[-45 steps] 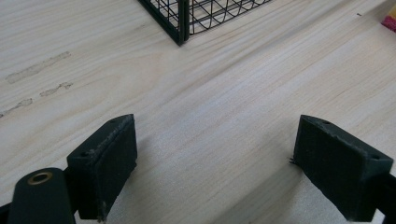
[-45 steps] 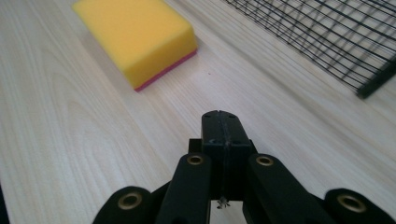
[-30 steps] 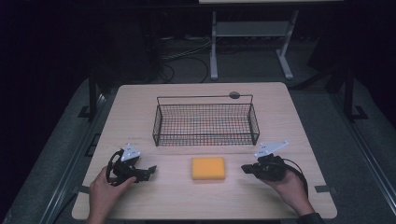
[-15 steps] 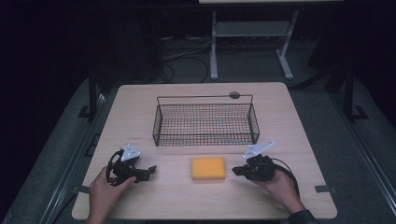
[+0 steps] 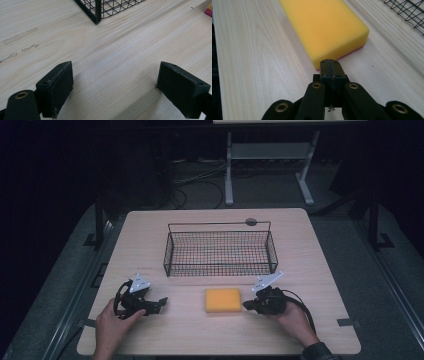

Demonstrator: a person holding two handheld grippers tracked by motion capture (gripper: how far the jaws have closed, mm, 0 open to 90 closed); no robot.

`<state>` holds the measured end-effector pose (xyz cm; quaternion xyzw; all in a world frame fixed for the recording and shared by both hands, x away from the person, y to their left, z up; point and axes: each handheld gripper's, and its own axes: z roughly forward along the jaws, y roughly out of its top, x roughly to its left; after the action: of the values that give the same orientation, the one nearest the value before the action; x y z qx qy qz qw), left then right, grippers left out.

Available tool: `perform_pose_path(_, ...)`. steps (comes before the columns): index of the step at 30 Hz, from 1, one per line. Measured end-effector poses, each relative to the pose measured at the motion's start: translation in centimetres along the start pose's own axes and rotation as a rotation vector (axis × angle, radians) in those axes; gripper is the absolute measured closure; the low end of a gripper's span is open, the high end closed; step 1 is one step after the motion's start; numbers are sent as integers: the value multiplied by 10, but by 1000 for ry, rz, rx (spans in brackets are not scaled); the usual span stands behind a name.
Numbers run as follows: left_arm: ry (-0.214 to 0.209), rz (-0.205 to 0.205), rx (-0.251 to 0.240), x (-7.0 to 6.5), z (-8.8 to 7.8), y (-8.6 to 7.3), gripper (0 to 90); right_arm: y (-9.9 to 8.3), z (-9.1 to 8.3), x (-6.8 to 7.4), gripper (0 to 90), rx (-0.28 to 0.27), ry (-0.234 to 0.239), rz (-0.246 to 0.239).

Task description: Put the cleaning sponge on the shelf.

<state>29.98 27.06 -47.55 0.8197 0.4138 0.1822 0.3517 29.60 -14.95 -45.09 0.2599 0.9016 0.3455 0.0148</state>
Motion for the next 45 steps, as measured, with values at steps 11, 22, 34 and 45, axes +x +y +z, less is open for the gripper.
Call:
perform_pose_path(11, 0, 0, 0, 0, 0, 0, 127, 2, 4, 4, 899, 12, 14, -8)
perform_pose_path(22, -1, 0, 0, 0, 0, 0, 127, 4, 6, 11, 899, 16, 31, -31)
perform_pose_path(34, -1, 1, 1, 0, 0, 0, 127, 7, 10, 20, 899, 19, 52, -58)
perform_pose_path(45, 0, 0, 0, 0, 0, 0, 127, 11, 14, 29, 899, 27, 64, -94)
